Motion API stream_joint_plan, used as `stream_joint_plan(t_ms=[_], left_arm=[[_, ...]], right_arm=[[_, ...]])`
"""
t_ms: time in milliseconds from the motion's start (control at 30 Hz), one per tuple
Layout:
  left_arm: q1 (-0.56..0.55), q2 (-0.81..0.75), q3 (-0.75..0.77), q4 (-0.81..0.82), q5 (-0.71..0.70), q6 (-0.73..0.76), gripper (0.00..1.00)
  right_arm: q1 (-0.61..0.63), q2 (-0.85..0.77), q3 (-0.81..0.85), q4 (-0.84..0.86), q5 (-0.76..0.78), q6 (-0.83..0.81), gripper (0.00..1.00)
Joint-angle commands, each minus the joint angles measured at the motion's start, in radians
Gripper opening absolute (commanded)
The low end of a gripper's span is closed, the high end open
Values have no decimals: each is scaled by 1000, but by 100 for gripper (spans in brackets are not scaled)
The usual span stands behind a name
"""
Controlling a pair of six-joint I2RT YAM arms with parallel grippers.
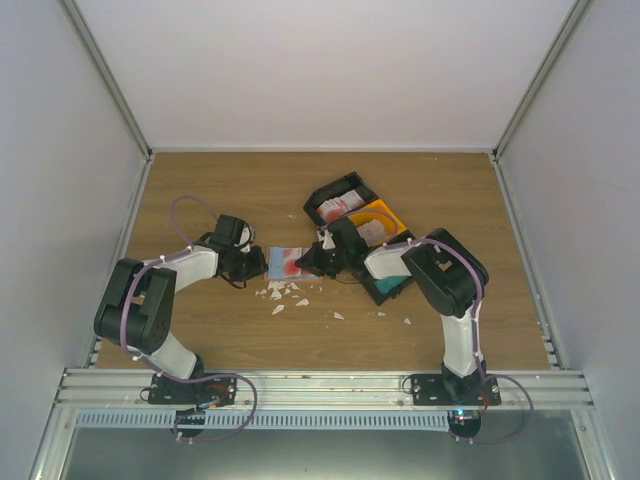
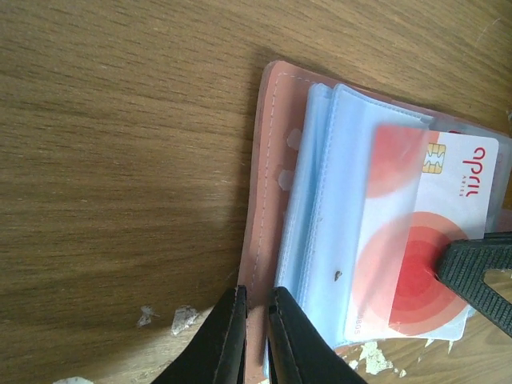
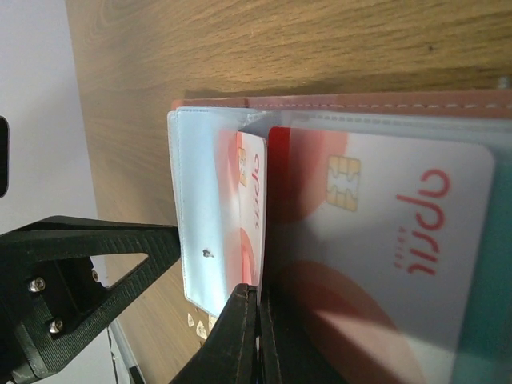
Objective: Put the credit cards into the card holder
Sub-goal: Insert the credit card into the card holder.
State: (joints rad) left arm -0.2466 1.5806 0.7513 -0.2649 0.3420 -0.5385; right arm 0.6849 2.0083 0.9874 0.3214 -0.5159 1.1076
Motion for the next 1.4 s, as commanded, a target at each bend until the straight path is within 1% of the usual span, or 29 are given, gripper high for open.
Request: stream_joint_plan(t_ms=[0, 233, 400, 567, 900, 1100, 1233, 1367], left_arm=[[-9, 16, -14, 29, 22, 14, 13], [-11, 7, -19, 27, 40, 17, 13], [-12, 4, -21, 29, 55, 22, 13], [-12, 2, -20, 26, 54, 27, 13], [-11, -38, 2, -2, 41, 34, 14], [-12, -49, 25, -10, 6, 31, 14], [-12, -39, 43, 8, -6, 26, 21], [-12, -9, 60, 36, 33, 24, 27]], right_arm=[[15, 65, 19, -81, -2, -23, 1], [23, 87, 70, -117, 31, -63, 4], [44, 99, 120, -173, 67, -102, 6], [60, 99, 162, -248, 125, -161, 10], [63, 15, 203, -410, 303, -285, 31], [63, 32, 272, -484, 348, -364, 35], [64, 69, 324, -514, 343, -405, 35], [70, 64, 339, -540, 379, -426, 38]])
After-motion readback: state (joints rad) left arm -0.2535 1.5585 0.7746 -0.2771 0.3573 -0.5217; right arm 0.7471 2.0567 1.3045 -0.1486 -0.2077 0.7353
